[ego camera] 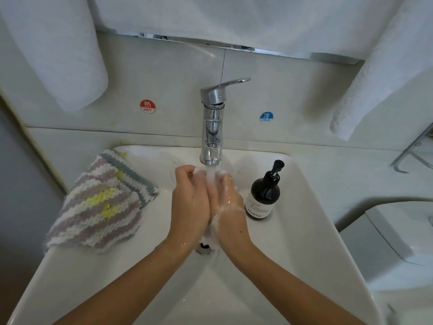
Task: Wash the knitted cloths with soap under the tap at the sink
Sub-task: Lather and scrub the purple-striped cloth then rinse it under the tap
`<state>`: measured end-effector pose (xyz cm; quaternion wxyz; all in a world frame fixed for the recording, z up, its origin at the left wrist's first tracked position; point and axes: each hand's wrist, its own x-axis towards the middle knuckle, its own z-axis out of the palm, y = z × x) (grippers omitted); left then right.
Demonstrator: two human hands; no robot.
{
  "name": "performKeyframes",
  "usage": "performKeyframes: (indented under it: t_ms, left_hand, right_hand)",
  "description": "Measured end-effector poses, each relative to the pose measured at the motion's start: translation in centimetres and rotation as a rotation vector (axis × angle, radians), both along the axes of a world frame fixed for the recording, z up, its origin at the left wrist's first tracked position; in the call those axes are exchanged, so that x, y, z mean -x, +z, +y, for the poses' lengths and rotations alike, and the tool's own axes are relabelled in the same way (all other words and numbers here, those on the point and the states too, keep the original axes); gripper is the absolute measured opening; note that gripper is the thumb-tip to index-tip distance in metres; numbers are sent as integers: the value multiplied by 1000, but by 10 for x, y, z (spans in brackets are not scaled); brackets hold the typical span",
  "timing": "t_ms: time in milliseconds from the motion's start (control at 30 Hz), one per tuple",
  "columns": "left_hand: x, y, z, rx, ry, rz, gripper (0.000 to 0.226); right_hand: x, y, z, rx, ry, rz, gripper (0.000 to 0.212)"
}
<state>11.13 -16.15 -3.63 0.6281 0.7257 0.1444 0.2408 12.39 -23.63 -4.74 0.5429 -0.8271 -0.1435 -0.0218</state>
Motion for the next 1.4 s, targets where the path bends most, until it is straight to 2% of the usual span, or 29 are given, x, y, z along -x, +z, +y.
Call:
performKeyframes:
  t_ms: [67, 100, 200, 300, 333, 400, 500, 600, 767, 900, 1033, 1267, 1400]
  left_hand:
    - [2, -2, 2, 4, 8, -16, 10]
    - [2, -2, 3, 6, 14, -20, 13]
    - [1, -6, 3, -20, 57, -41, 21]
    - [-2, -12, 1, 29, 81, -10, 32]
    - [-2, -12, 2, 61, 80, 8, 35]
    - [-2, -11, 3, 93, 73, 13, 39]
    - [-1, -8, 4, 86, 88, -19, 42]
    - [-2, -5, 6, 82, 128, -45, 43]
    - [-6, 0, 13, 102, 224, -90, 42]
    - [-11, 0, 19, 106, 273, -121, 39]
    - [-13, -2, 23, 76, 299, -140, 34]
    - [-17, 3, 32, 27, 354, -184, 24]
    - [-18, -3, 35, -17, 319, -156, 10]
  right_hand:
    - [-2, 9, 2, 34, 60, 0, 18]
    - [-4, 10, 4, 85, 48, -6, 12]
    - [-10, 5, 12, 146, -76, -76, 23]
    - [-14, 0, 21, 69, -6, -2, 32]
    - [-13, 1, 22, 105, 22, 40, 35]
    - [-9, 4, 17, 146, 8, 40, 40]
    - [0, 0, 11, -6, -19, 19, 44]
    - [4, -6, 9, 28, 48, 26, 47]
    - [4, -3, 0, 159, 148, -25, 36]
    - [-1, 3, -7, 220, 199, -17, 41]
    - [0, 3, -11, 298, 294, -73, 17]
    - [-5, -1, -16, 327, 355, -120, 45]
    - [-10, -2, -19, 180, 304, -59, 43]
